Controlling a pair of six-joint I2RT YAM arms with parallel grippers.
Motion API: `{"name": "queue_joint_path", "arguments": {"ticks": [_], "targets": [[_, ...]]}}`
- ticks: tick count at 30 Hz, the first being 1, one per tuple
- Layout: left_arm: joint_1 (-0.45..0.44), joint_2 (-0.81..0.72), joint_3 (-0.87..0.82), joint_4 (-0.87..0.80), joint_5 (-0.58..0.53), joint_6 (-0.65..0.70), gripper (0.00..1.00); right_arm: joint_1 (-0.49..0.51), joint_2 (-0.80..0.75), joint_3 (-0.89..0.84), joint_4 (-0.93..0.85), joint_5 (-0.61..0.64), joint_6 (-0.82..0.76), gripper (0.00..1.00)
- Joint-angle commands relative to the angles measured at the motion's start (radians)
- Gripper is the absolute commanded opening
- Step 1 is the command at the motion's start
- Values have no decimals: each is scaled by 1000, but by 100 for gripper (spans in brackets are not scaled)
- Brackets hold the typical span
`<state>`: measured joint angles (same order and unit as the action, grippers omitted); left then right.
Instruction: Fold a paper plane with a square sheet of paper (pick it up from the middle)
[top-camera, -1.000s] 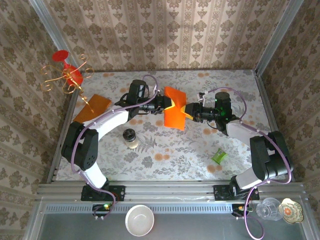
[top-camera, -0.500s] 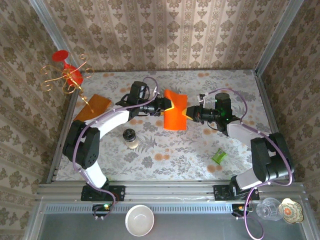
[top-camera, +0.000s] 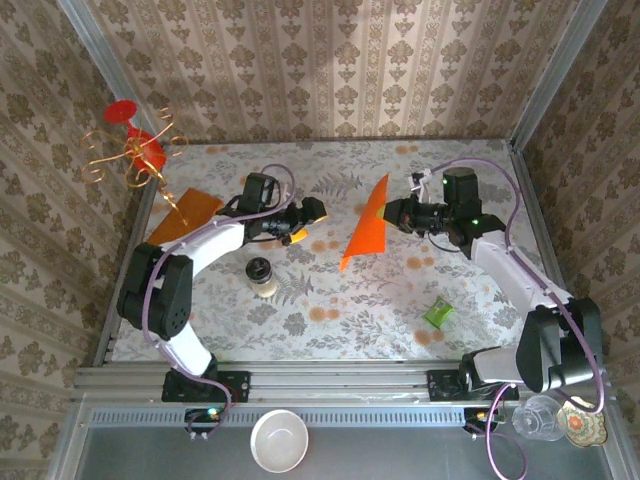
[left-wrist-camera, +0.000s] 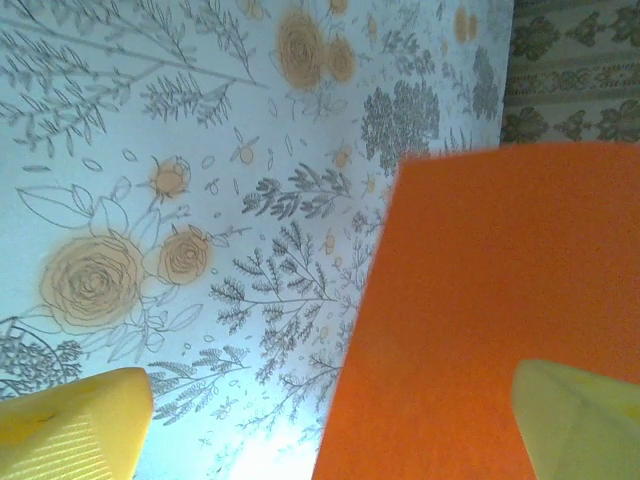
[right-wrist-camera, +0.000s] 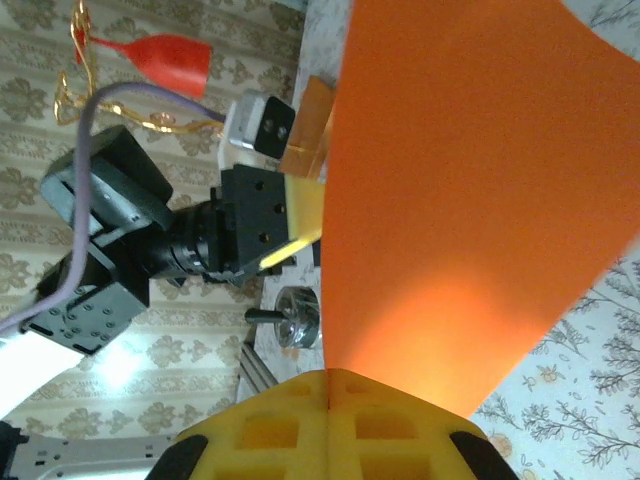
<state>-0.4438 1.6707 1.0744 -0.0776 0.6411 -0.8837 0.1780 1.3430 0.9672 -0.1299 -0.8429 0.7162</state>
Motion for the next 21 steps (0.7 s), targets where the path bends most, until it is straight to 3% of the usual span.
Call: {"name": "queue_joint_path", "arguments": {"ticks": [1,10,21], "targets": [[12,-49,-17,13,-29,31,94,61,72,29,-36,42,-10,0],[-4,-28,-67,23,-33,31,87,146,332,-43,416,13,190,0],[-123,55,5,-171,-106,170,76,153,417,-227,491,132,207,1]]}}
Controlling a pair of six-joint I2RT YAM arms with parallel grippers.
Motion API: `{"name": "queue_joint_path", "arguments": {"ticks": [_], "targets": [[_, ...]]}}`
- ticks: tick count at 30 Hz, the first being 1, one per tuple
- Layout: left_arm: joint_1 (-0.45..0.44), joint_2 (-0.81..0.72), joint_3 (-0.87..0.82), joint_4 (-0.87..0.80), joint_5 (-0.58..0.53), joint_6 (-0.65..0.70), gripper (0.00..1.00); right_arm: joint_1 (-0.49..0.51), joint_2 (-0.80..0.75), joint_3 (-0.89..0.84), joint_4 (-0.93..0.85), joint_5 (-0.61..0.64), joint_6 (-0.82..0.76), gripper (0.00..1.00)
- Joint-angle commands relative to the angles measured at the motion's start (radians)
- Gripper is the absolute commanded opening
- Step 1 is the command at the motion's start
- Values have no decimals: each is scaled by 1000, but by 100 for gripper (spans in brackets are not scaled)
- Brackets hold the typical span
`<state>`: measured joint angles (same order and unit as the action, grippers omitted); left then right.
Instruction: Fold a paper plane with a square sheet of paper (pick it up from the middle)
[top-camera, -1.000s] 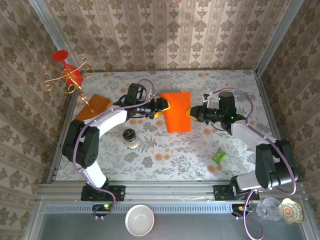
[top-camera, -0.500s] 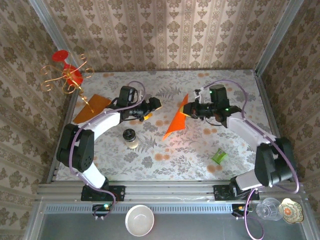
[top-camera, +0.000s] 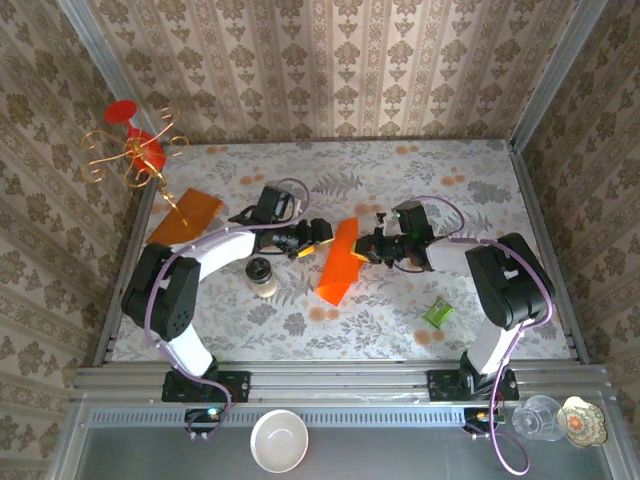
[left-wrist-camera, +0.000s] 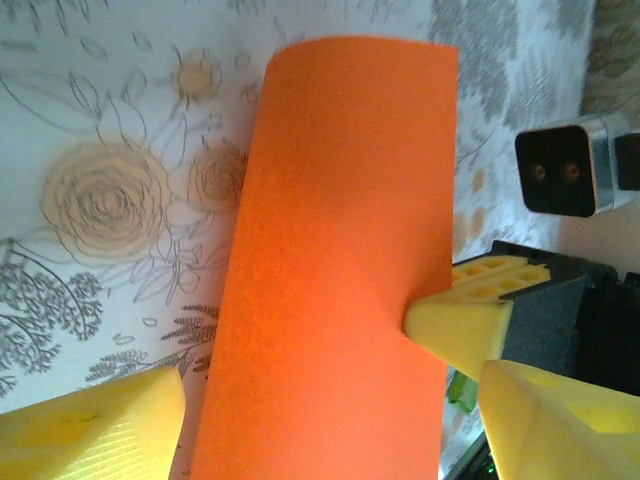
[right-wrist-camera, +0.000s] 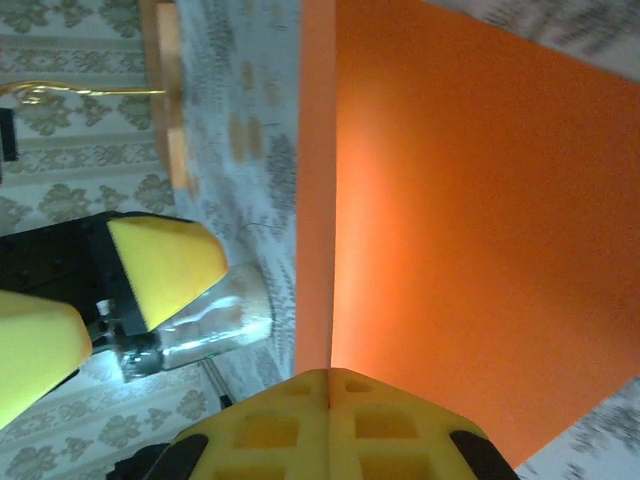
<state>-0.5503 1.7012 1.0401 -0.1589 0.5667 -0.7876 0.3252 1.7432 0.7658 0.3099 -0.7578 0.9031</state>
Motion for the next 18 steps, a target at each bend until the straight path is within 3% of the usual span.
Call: {"name": "queue_joint_path", "arguments": {"ticks": [1,10,18], "targets": [[-26,32,40,-100,-33,84,76,9,18,-39,53,55,23,1],[-89,98,55,-137,-21,119,66,49,-8,-134,63,150,78,3],[-126,163,135,-250,-75,185,62,80,-23,-167,111,183,152,6]]}}
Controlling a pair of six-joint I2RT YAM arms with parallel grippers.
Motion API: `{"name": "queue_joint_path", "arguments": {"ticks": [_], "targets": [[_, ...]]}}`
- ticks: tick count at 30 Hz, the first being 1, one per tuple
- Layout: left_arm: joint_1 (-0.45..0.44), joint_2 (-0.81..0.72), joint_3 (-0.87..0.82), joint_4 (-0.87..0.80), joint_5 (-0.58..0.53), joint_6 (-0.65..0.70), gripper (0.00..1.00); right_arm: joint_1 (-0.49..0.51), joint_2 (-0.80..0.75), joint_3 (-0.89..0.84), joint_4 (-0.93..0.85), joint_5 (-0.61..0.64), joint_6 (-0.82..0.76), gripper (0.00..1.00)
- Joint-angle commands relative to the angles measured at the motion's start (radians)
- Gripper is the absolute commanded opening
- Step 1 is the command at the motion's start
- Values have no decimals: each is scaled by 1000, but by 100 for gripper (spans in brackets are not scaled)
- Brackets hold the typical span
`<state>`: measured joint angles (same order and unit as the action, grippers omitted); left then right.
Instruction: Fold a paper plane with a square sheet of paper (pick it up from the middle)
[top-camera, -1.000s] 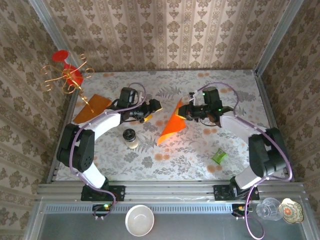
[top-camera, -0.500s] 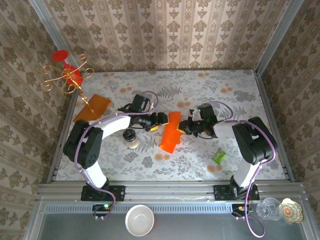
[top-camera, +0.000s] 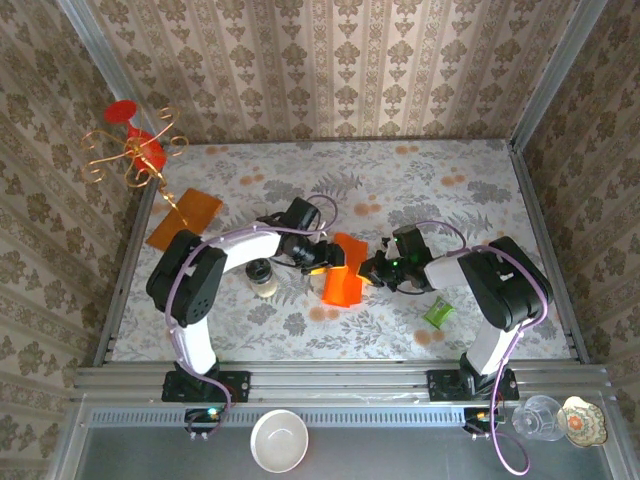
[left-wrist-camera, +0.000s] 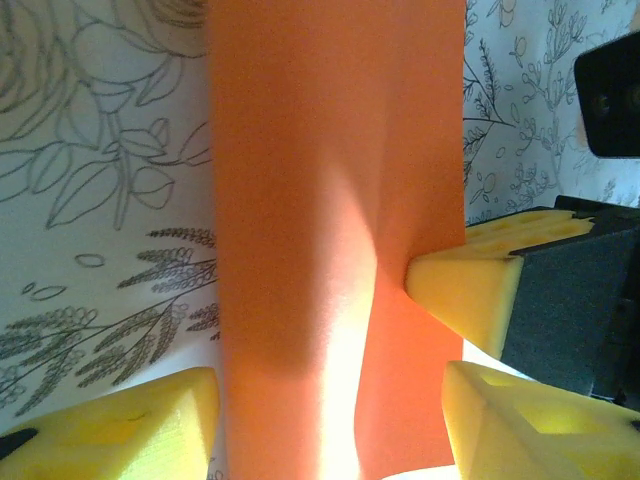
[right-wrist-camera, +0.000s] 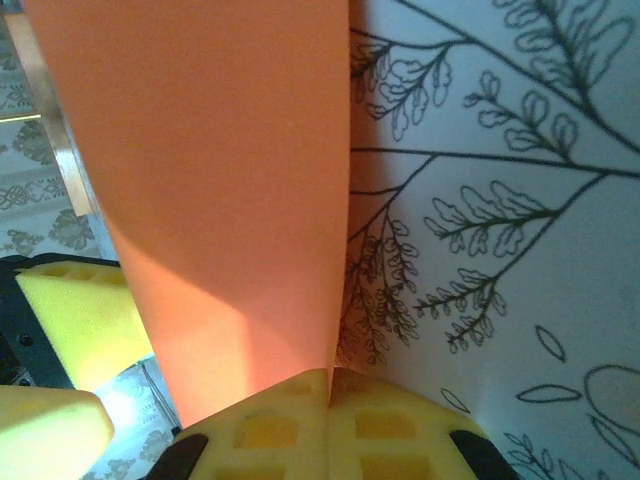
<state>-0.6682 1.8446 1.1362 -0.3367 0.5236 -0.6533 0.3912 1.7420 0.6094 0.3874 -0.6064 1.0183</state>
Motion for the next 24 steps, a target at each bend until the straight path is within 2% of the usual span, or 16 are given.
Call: {"name": "queue_joint_path", "arguments": {"ticks": [1,16,20,24], "targets": [[-11,27,47,-76,-37,53,62,15,-19,-7,34,27,36,7],[-15,76,79,-128,-114,46,54,25,68,64,101,-83,51,9],[-16,95,87,-158,-150,45,45,19,39,70,28,-62,11,16],[-16,108,82,-157,-155,57,41,-6,-63,61,-128,24,-63,26]]}}
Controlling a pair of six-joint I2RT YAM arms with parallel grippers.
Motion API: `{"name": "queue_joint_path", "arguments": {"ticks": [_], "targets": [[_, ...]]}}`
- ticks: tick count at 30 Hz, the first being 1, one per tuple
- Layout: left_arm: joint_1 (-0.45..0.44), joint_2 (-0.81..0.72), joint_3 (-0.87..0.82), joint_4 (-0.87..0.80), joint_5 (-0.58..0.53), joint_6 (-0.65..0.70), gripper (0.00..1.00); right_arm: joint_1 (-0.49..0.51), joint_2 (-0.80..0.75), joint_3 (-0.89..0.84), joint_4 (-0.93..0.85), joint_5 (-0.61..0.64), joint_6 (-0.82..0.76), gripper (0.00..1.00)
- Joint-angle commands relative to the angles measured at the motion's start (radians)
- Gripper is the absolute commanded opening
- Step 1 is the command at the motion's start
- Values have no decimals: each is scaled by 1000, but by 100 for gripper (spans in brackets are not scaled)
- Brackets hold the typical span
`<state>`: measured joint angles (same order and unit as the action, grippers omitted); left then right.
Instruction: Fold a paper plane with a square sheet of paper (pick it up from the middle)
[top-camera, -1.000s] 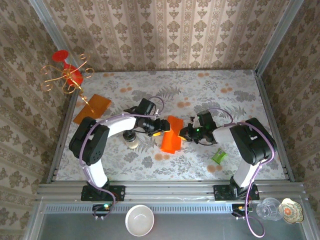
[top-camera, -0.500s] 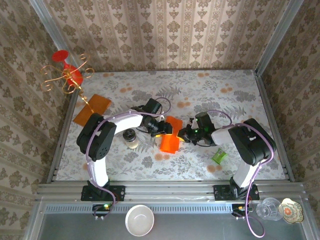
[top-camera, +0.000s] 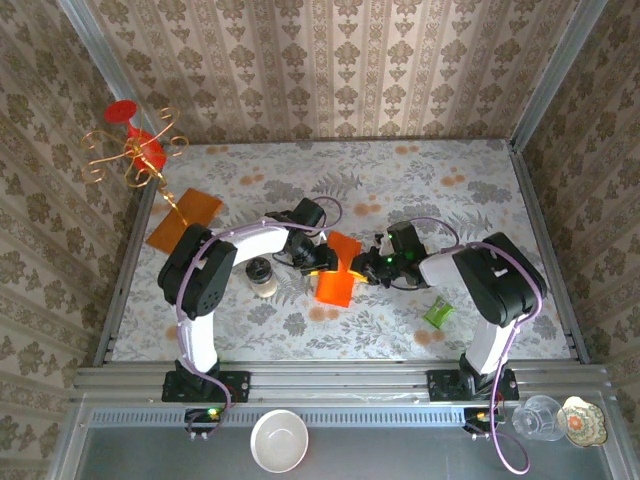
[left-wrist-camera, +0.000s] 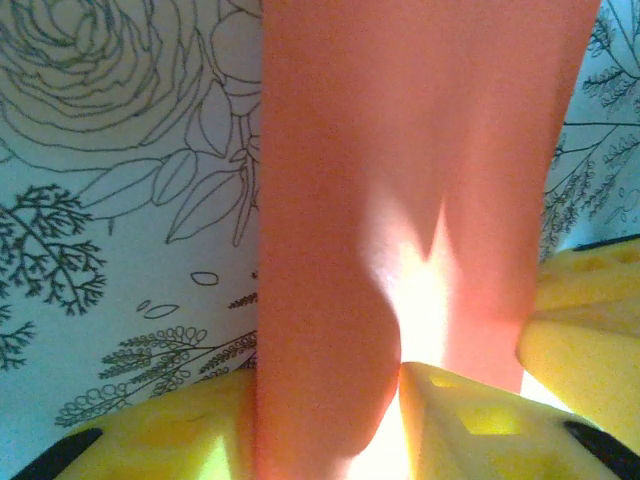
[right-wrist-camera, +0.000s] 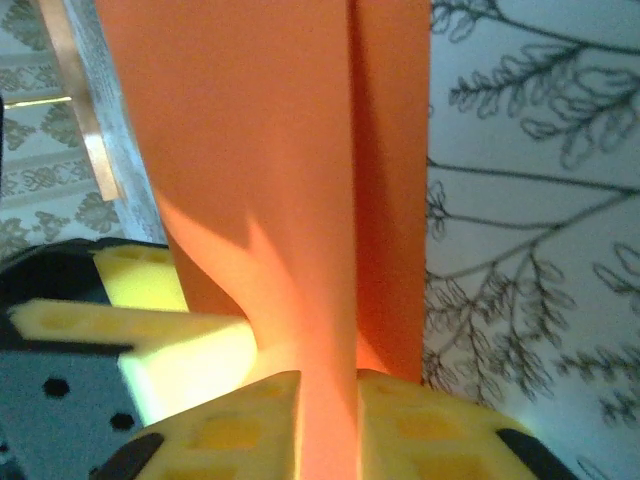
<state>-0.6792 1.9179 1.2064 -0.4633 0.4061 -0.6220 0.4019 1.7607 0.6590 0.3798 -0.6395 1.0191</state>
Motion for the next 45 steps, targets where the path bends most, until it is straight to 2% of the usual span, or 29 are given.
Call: {"name": "queue_joint_path", "arguments": {"ticks": [1,6,10,14,29,45], "targets": [[-5,38,10,-31,-38,33,40,-29,-117,1,-160,85,-77,27],[-10,49,4,-32,-40,76,39,-90,-265,-61,-280,188,-118,29],[-27,68,8,-44,-46,132,39,-101,-350,-82,-356,256,-145,28],[-47,97,12,-68,-80,157,40,-103,-399,-96,-384,271,-150,28],[-88,192,55,-95,-110,128,43,-104,-339,-96,-343,230,-143,28],[-107,243,79,-120,-108,160,44,-88,-293,-88,-302,187,-149,28]]}}
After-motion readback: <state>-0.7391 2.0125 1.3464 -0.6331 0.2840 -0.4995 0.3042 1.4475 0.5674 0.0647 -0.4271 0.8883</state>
